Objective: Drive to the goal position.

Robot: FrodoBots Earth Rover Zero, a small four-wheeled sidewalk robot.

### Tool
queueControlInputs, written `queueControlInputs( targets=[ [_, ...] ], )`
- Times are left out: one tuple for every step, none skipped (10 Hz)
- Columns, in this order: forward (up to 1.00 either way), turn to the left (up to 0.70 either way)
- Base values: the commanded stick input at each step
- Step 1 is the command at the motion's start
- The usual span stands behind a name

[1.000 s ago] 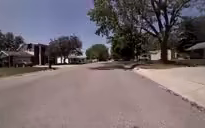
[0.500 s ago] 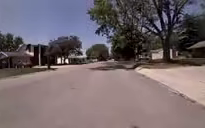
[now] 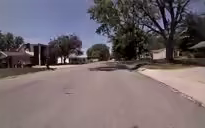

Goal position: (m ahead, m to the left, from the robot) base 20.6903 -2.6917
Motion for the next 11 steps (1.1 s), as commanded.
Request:
queueControlInputs(
  targets=[
    [0.7, 0.0],
    [0.7, 0.0],
    [0.7, 0.0],
    [0.7, 0.0],
    [0.7, 0.0],
    [0.7, 0.0],
    [0.7, 0.0],
    [0.7, 0.0],
    [0.7, 0.0],
    [0.7, 0.0],
    [0.7, 0.0]
  ],
)
